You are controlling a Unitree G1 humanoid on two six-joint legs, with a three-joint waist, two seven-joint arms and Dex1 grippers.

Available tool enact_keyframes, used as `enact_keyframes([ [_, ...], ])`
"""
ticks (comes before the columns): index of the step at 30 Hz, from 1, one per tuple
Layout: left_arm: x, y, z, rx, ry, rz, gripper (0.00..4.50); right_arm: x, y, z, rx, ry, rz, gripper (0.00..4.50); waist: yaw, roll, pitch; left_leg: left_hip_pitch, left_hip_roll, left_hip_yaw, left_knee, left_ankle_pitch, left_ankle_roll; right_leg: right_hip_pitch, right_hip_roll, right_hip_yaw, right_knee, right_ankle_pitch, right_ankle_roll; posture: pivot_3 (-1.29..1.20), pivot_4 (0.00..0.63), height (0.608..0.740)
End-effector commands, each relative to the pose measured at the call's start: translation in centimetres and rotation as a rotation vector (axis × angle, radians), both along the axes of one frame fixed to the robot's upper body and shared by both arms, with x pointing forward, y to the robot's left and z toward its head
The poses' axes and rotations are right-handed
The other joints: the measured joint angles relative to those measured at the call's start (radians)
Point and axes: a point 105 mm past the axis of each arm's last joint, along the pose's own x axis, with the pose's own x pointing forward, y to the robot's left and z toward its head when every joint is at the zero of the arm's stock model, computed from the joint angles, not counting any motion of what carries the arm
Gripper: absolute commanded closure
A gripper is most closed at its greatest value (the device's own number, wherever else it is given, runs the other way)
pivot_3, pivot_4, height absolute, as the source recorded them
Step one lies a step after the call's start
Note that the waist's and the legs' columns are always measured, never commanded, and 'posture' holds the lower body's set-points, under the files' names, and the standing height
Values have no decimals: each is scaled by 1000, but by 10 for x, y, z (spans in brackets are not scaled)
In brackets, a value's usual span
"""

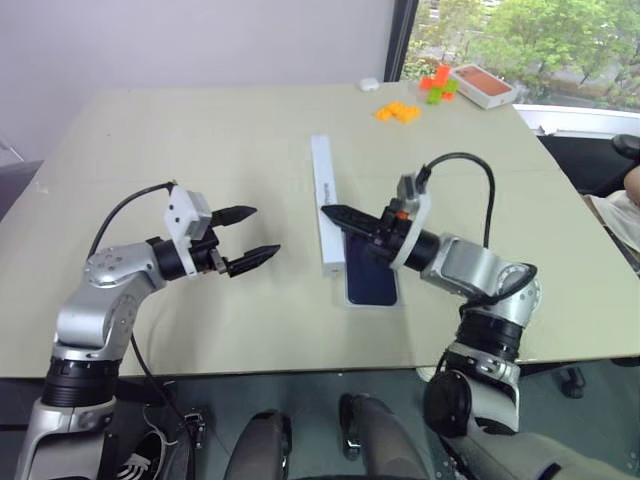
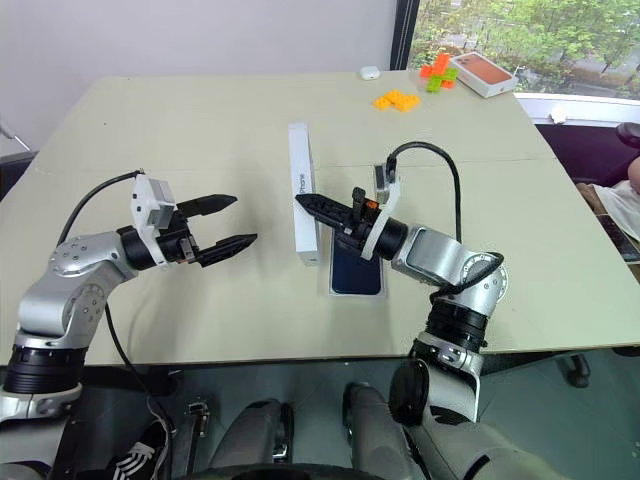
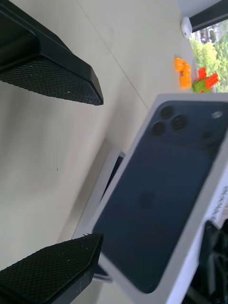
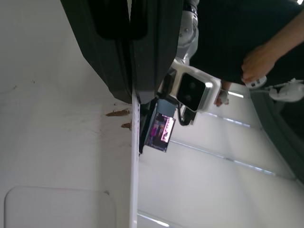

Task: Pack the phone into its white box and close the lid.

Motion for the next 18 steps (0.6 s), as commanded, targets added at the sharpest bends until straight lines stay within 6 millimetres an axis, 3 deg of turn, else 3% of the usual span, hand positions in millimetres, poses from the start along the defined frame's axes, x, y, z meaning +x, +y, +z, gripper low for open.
enact_keyframes([
  [1,-1,-3,10,-15,-39,-5,0,-23,5,-21,-164,-9,119,4438,-1,0,0,0,0,0,0,0,0,0,0,0,0,0,0,0,150,740],
  [2,-1,-5,8,-14,-39,-7,0,-22,1,-32,-206,22,107,4438,-2,0,0,0,0,1,0,0,0,0,0,0,-1,0,0,0,150,740],
  [4,-1,-8,6,-14,-36,-10,0,-15,-6,-35,-182,64,78,4438,-1,-1,-1,1,0,1,0,0,0,2,0,0,-1,0,1,0,150,740],
  [14,-2,-7,3,-22,-25,-3,0,-2,-4,-12,-97,39,8,4438,1,-2,-2,1,0,0,1,0,0,3,1,0,-2,-1,1,0,150,740],
  [18,-2,-6,3,-23,-24,1,0,-3,5,12,15,8,8,4438,-1,-2,-2,1,0,0,1,0,0,2,0,0,-2,-1,1,0,150,740],
])
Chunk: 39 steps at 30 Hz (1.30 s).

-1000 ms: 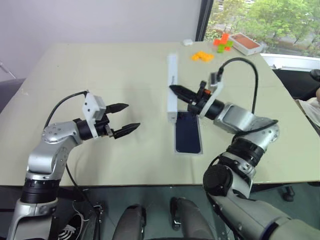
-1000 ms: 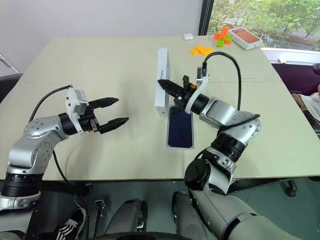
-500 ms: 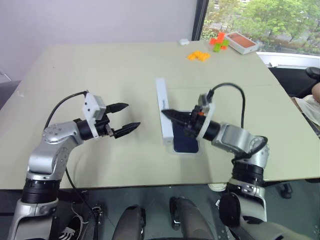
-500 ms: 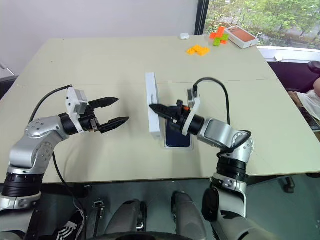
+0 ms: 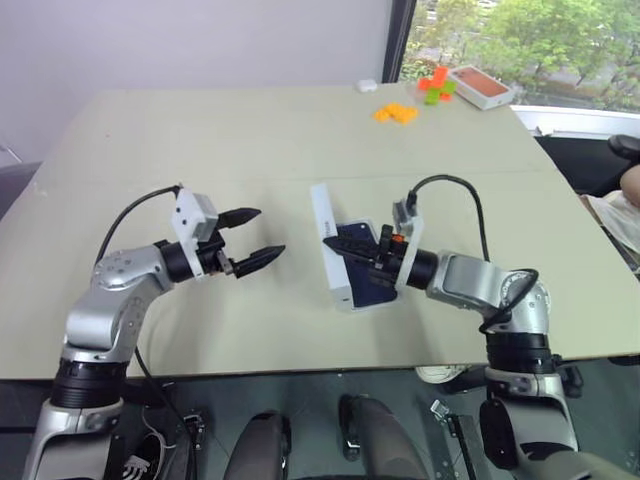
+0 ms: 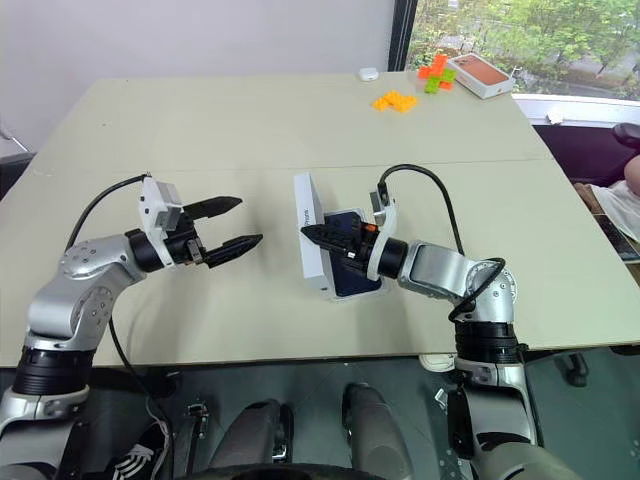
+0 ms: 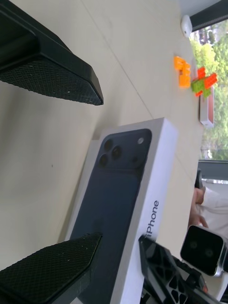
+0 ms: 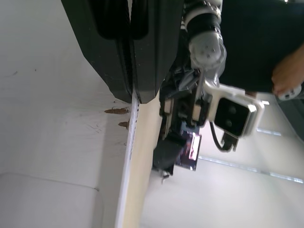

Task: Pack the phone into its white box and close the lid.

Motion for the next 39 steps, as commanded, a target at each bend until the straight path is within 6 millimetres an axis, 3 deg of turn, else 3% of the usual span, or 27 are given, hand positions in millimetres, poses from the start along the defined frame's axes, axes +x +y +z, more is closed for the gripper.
enact_keyframes([
  [1,-3,-1,8,-3,-38,-9,0,-6,10,33,121,-76,29,4438,-1,0,0,0,0,0,0,0,0,0,0,0,0,0,0,0,150,740],
  [3,-3,-1,8,-8,-35,-10,0,-8,13,35,142,-84,41,4438,-1,0,0,0,0,0,0,0,0,-1,0,0,1,0,0,0,150,740],
  [9,-2,-2,7,-10,-31,-8,0,-21,21,13,99,-32,110,4438,5,0,0,-1,0,0,0,0,0,-1,0,0,0,0,0,0,150,740],
  [13,-3,-2,1,-9,-15,-7,0,-19,12,-9,-4,33,93,4438,6,0,0,-1,0,0,0,0,0,-1,-1,0,0,0,0,0,150,740],
  [31,-6,-22,-19,-50,57,-12,0,-3,-7,-22,-71,58,15,4438,9,0,0,0,1,0,0,0,0,0,0,0,0,0,0,0,150,740],
  [34,-6,-25,-22,-65,75,-15,840,-1,-8,-24,-71,63,4,4500,12,0,0,0,1,0,0,0,0,0,0,0,1,0,0,0,150,740],
  [39,-6,-25,-22,-67,77,-14,3259,-1,-8,-24,-72,63,3,4500,22,0,0,1,1,0,0,0,0,0,1,0,1,0,0,0,150,740],
])
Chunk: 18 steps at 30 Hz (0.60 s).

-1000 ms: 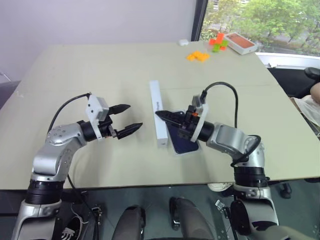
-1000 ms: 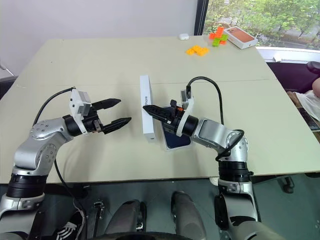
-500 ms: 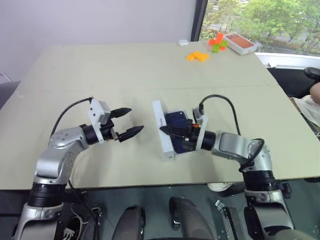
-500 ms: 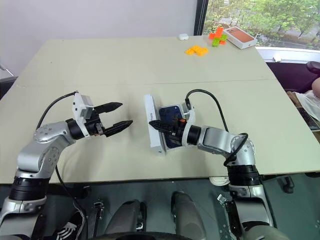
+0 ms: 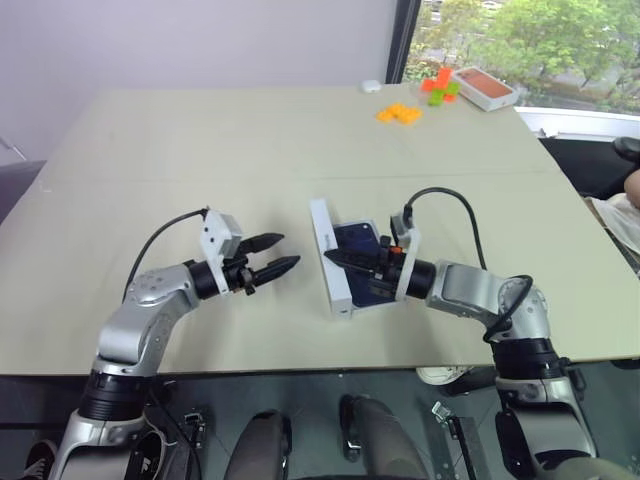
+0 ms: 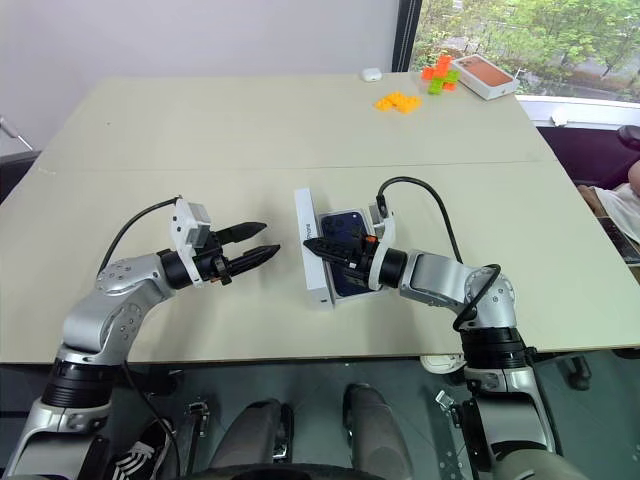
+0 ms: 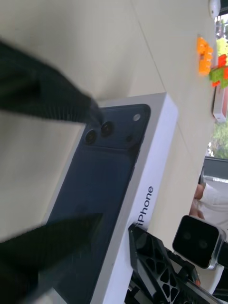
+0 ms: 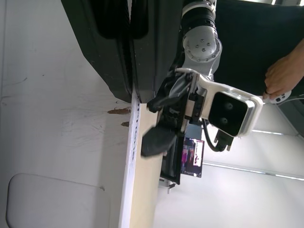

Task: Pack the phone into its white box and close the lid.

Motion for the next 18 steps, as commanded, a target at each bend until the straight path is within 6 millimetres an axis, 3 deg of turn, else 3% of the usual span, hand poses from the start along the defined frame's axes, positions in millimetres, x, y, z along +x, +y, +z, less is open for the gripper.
enact_keyframes([
  [1,-1,0,6,-4,-25,2,3832,5,-4,0,-18,-2,-30,4500,1,0,0,0,0,0,0,0,0,0,0,0,0,0,0,0,150,740],
  [3,6,-7,3,-25,-24,23,4424,5,-4,1,-12,-6,-26,4500,3,0,0,0,0,0,0,0,0,0,0,0,0,0,0,0,150,740],
  [6,16,-21,-3,-44,-29,59,4424,3,-4,3,-6,-15,-16,4500,7,0,0,0,-1,0,1,0,0,2,-1,0,-1,0,0,0,150,740],
  [15,15,-44,-10,-87,2,23,4500,10,-12,8,-79,-84,-33,119,4,0,0,-1,0,1,1,0,0,0,-1,1,-1,1,1,0,150,740],
  [18,15,-46,-7,-91,-4,18,4500,15,-26,23,-115,-162,-42,17,4,0,0,-1,0,2,1,0,0,0,-1,1,-1,1,1,0,150,740],
])
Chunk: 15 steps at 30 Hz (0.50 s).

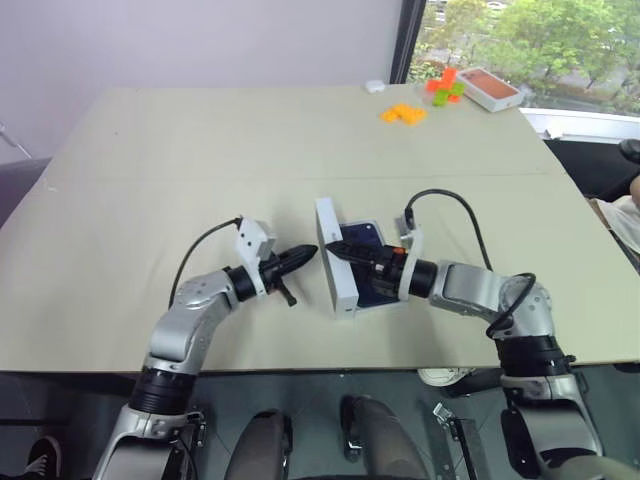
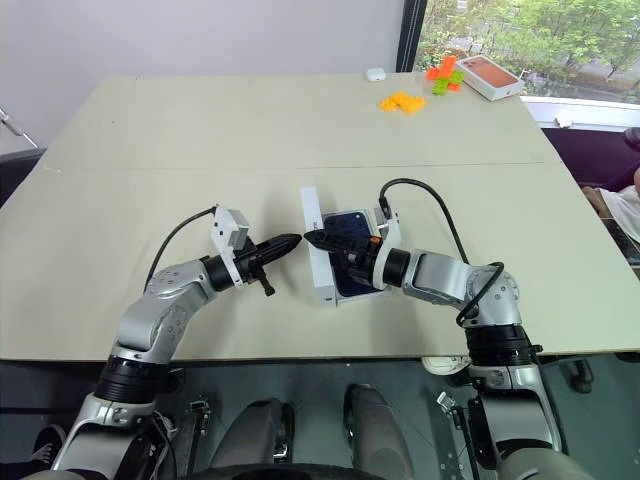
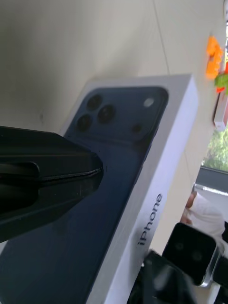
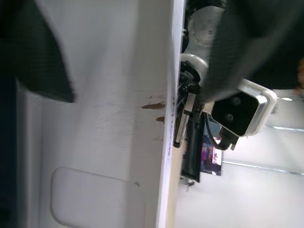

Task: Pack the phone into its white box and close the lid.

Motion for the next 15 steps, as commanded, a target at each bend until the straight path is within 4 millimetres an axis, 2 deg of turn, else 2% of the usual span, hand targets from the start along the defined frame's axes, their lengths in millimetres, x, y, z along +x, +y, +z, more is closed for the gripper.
enact_keyframes([
  [1,1,-4,16,-6,-61,-13,4500,6,-15,32,-45,-167,11,17,1,0,0,0,0,0,0,0,0,0,0,0,0,0,0,0,150,740],
  [3,2,-6,17,-15,-56,-16,4500,6,-26,41,-158,-292,46,17,2,0,0,0,0,1,0,0,0,0,0,0,0,0,0,0,150,740],
  [5,3,-6,17,-17,-53,-17,4500,5,-30,44,-198,-342,72,17,3,0,0,0,0,1,0,0,0,0,1,0,-1,0,0,0,150,740],
  [7,6,-15,20,-26,-61,-37,4500,19,-57,61,-347,-494,65,17,3,1,0,0,0,1,0,-1,1,0,2,0,-1,-1,1,0,150,740],
  [9,9,-24,21,-47,-49,-63,4500,27,-72,74,-425,-575,69,17,5,2,1,-1,-1,3,0,-1,1,-2,1,0,-1,0,1,0,150,740],
  [12,11,-36,18,-54,-29,-111,4500,34,-74,66,-572,-707,131,17,1,0,0,0,-2,6,0,-1,1,0,1,0,-2,0,2,0,150,740],
  [15,14,-49,16,-49,-19,-147,4500,30,-71,51,-675,-825,237,17,1,0,0,0,0,6,0,-1,2,0,3,1,-2,0,2,0,150,740],
])
